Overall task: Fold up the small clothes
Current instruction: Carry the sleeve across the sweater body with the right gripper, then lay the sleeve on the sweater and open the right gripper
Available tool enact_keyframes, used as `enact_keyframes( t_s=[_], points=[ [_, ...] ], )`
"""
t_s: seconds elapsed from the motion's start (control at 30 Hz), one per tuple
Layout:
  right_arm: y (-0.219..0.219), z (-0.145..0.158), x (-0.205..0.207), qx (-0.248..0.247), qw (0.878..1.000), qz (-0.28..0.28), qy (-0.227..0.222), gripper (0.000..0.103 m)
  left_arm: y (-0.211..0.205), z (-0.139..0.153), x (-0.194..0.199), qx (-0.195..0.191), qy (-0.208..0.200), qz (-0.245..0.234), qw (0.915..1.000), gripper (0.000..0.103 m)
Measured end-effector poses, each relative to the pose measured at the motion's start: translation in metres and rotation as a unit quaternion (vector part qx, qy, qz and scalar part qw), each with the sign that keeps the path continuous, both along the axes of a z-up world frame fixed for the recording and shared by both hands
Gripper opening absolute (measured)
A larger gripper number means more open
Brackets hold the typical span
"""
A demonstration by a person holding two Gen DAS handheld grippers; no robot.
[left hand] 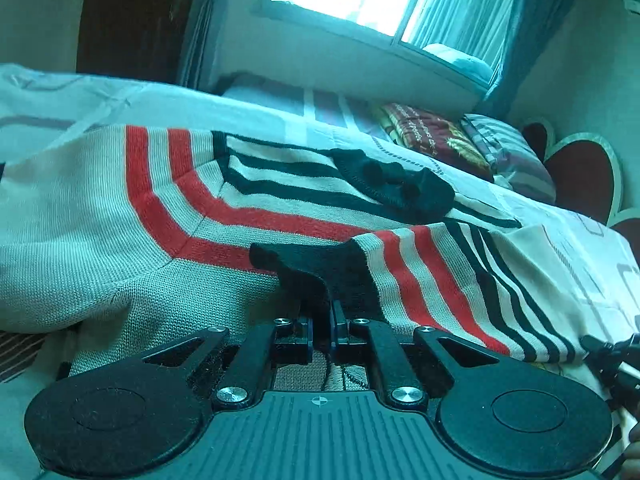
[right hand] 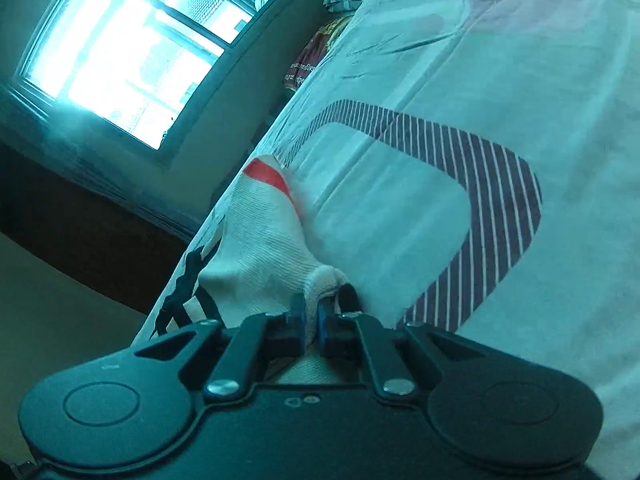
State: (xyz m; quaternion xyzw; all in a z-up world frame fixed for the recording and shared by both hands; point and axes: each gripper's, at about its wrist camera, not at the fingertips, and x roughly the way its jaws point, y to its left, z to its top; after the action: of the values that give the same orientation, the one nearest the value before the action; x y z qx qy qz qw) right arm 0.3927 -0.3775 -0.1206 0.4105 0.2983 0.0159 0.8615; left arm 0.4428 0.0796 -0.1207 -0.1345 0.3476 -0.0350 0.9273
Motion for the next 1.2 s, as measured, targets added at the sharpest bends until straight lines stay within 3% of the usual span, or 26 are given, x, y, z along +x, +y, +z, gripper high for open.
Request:
enact_keyframes(
  t_s=[0.13, 0.17, 0.2, 0.23, 0.27, 0.33, 0.53, 0.6, 0.63, 0.7, 0.73, 0.77, 0.8, 0.87, 1.03, 1.07, 1.1, 1.17, 1.2],
  points=[
    [0.0, 0.012, -0.004, -0.018, 0.999, 0.027, 0.002, 0.018, 0.008, 0.006, -0.006, -0.015, 0.004, -0.009, 0.9998, 0.009],
    [-0.001, 0.02, -0.011, -0.034, 0.999, 0.033, -0.007, 0.026, 0.012, 0.009, -0.009, -0.017, 0.008, -0.004, 0.9998, 0.028],
    [-0.001, 0.027, -0.016, -0.055, 0.998, 0.04, -0.016, 0.03, 0.017, 0.013, -0.015, -0.011, 0.004, 0.009, 0.9999, 0.059],
    [-0.002, 0.035, -0.019, -0.076, 0.996, 0.046, -0.028, 0.031, 0.021, 0.018, -0.024, -0.003, -0.018, 0.022, 0.9996, 0.07],
    [-0.003, 0.042, -0.019, -0.098, 0.993, 0.055, -0.039, 0.031, 0.024, 0.021, -0.027, 0.005, -0.036, 0.022, 0.9991, 0.073],
    [-0.006, 0.053, -0.006, -0.143, 0.986, 0.071, -0.056, 0.031, 0.027, 0.025, -0.021, 0.015, -0.033, 0.015, 0.9992, 0.073],
    [-0.015, 0.05, 0.085, -0.144, 0.981, 0.116, -0.06, 0.032, 0.023, 0.008, 0.024, 0.01, 0.015, -0.016, 0.9997, 0.068],
    [-0.018, 0.043, 0.112, -0.131, 0.981, 0.137, -0.048, 0.033, 0.016, 0.007, 0.029, 0.035, 0.016, -0.025, 0.9989, 0.041],
    [-0.018, 0.04, 0.122, -0.13, 0.981, 0.141, -0.041, 0.033, 0.015, 0.007, 0.031, 0.042, 0.015, -0.026, 0.9987, 0.032],
    [-0.016, 0.033, 0.141, -0.132, 0.979, 0.152, -0.025, 0.036, 0.02, 0.006, 0.035, 0.023, 0.017, -0.019, 0.9994, 0.011],
    [-0.014, 0.029, 0.148, -0.129, 0.979, 0.159, -0.013, 0.032, 0.022, 0.006, 0.034, 0.016, 0.015, -0.013, 0.9997, 0.009],
    [-0.01, 0.028, 0.15, -0.133, 0.975, 0.175, -0.012, 0.01, 0.022, 0.007, 0.033, 0.011, 0.011, -0.008, 0.9998, 0.006],
    [-0.004, 0.031, 0.148, -0.164, 0.971, 0.176, -0.019, 0.009, 0.022, 0.01, 0.027, 0.01, 0.0, -0.003, 0.9999, 0.006],
    [-0.002, 0.034, 0.142, -0.181, 0.969, 0.164, -0.026, 0.009, 0.018, 0.008, 0.02, 0.033, -0.009, 0.01, 0.9994, 0.006],
    [0.004, 0.028, 0.144, -0.209, 0.965, 0.16, -0.01, 0.009, 0.022, 0.003, 0.022, 0.013, 0.005, 0.007, 0.9999, 0.006],
    [0.006, 0.033, 0.141, -0.224, 0.962, 0.155, -0.01, 0.018, 0.027, 0.007, 0.021, 0.007, 0.009, 0.006, 0.9999, 0.012],
    [0.009, 0.041, 0.134, -0.245, 0.959, 0.139, -0.019, 0.03, 0.031, 0.013, 0.016, 0.014, 0.004, 0.02, 0.9997, 0.035],
    [0.012, 0.055, 0.118, -0.27, 0.952, 0.133, -0.06, 0.031, 0.029, 0.029, 0.004, 0.078, -0.037, 0.062, 0.9943, 0.067],
    [0.016, 0.061, 0.114, -0.272, 0.948, 0.146, -0.077, 0.029, 0.024, 0.037, 0.003, 0.084, -0.058, 0.052, 0.9934, 0.067]
  ],
)
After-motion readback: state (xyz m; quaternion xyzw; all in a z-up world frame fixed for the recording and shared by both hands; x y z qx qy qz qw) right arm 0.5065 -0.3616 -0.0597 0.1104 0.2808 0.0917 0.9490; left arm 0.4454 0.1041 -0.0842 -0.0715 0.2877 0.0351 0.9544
